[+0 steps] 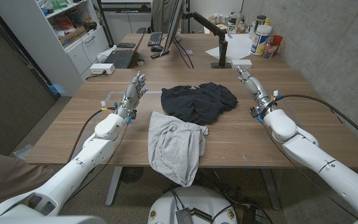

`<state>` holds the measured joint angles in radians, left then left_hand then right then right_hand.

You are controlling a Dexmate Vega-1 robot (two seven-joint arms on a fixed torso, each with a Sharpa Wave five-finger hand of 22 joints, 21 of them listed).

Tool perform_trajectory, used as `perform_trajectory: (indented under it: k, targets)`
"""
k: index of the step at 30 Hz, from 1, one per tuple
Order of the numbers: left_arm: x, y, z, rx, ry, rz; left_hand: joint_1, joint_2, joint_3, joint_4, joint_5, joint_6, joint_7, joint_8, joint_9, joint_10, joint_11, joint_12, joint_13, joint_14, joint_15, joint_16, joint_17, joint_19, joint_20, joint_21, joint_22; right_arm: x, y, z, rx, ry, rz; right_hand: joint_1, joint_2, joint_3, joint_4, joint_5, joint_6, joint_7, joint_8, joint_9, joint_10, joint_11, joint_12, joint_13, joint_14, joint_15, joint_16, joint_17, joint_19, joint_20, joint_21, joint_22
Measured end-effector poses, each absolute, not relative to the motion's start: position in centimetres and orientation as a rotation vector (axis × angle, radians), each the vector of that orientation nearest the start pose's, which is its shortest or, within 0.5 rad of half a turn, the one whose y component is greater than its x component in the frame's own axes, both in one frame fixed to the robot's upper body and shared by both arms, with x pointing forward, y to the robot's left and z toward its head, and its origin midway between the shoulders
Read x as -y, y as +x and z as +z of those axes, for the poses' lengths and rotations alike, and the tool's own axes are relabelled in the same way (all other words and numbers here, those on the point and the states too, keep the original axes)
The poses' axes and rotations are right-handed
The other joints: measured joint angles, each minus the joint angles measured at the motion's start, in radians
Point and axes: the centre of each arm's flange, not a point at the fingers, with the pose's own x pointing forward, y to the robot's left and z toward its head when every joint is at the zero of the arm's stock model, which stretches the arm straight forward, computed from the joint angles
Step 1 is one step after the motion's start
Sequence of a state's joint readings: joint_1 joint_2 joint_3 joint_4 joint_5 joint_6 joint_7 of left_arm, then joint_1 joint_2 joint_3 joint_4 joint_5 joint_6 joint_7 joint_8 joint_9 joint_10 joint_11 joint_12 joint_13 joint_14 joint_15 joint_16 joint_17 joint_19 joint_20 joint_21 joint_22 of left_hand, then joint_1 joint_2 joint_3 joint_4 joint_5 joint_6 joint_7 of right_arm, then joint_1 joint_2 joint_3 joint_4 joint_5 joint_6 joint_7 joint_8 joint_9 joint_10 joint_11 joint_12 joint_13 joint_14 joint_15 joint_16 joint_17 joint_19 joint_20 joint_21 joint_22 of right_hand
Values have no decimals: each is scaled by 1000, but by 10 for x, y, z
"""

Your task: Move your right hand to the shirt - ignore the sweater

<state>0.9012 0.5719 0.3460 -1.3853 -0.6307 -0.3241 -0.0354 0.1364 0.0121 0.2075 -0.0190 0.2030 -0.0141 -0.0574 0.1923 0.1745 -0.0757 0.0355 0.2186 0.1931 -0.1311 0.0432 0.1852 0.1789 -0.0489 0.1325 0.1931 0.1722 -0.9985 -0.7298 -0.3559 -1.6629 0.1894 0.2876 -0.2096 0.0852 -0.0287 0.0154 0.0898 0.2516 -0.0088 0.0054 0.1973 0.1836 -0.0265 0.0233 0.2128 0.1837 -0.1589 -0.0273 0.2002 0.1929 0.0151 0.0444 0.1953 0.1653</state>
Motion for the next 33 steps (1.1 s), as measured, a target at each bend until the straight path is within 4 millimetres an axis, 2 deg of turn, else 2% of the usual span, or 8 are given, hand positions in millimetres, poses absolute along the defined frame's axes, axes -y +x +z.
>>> perform_trajectory:
  k: [12,16,28,33]
  targets:
    - [-303,628,-26,646,18,-218,0,0,3,-3,0,0,0,0,0,0,0,0,0,-3,-3,0,0,-7,7,0,0,280,564,3,833,-562,98,9,-1,1,-6,0,5,-5,0,0,11,-11,0,0,2,-2,0,0,7,-7,0,0]
    - [-304,628,-27,645,19,-216,0,0,3,-3,0,0,0,0,0,0,0,0,0,-3,-3,0,0,-7,7,0,0,280,561,5,846,-587,100,15,-7,2,-7,0,22,-22,8,0,23,-22,0,0,6,-5,0,-2,7,-7,0,0]
    - [-306,627,-27,648,22,-214,0,0,3,-3,0,-1,-1,-7,0,0,0,0,0,-3,-3,0,0,-7,7,0,3,282,552,10,864,-648,117,20,-2,0,-14,0,29,-29,8,0,19,-27,0,0,5,-5,0,-2,7,-7,0,0]
    - [-306,626,-27,653,23,-214,0,0,0,-6,0,-54,-14,-19,0,0,0,0,0,-3,-3,0,0,-7,7,0,3,282,547,12,871,-658,123,24,-5,0,-14,0,29,-29,8,0,12,-34,-6,0,5,-5,0,-2,7,-7,0,0]
